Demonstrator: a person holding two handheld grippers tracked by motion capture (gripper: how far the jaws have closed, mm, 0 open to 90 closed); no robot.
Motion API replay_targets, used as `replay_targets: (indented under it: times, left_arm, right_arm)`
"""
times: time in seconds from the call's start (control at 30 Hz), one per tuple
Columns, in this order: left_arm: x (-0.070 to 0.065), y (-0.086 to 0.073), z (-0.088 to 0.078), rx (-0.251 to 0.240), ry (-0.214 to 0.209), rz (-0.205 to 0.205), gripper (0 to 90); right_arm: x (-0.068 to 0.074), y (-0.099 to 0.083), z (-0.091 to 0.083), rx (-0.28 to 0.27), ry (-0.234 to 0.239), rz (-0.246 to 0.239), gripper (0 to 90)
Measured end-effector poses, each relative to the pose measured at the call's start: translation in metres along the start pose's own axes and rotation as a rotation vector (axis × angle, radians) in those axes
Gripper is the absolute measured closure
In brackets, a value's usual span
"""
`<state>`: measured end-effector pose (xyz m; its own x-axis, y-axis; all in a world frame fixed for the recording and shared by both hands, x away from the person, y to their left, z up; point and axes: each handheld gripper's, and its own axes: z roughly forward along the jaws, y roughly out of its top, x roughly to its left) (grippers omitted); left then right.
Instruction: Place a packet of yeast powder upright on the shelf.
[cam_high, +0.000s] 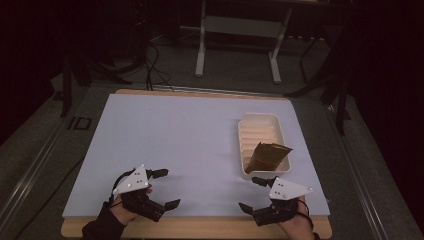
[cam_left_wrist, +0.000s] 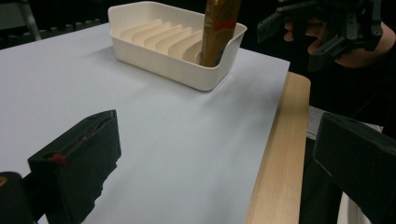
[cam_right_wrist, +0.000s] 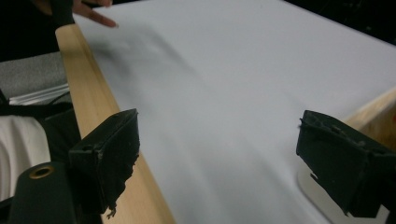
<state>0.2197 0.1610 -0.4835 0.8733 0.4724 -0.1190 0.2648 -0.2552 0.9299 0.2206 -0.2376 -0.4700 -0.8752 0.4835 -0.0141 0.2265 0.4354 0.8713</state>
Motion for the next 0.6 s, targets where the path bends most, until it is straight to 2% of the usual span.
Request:
replay_targets:
  times: [0.1, 0.23, 0.4, 0.6]
  left_arm:
    - [-0.001, 0.000, 0.001, 0.004, 0.002, 0.007, 1.8]
    - [-0.002, 0.000, 0.000, -0.001, 0.003, 0.011, 1.8]
    - [-0.002, 0.001, 0.001, -0.005, 0.005, 0.010, 1.8]
    - [-0.002, 0.001, -0.001, -0.018, 0.017, 0.009, 1.8]
  right_arm:
    - [-0.001, -0.005, -0.004, 0.009, -0.014, 0.006, 13.3]
    - [-0.004, -0.010, -0.012, -0.012, -0.036, 0.004, 13.6]
    - [-0.008, -0.012, -0.014, -0.032, -0.028, 0.012, 13.7]
    - [-0.008, -0.013, -0.012, -0.022, -0.033, 0.012, 14.1]
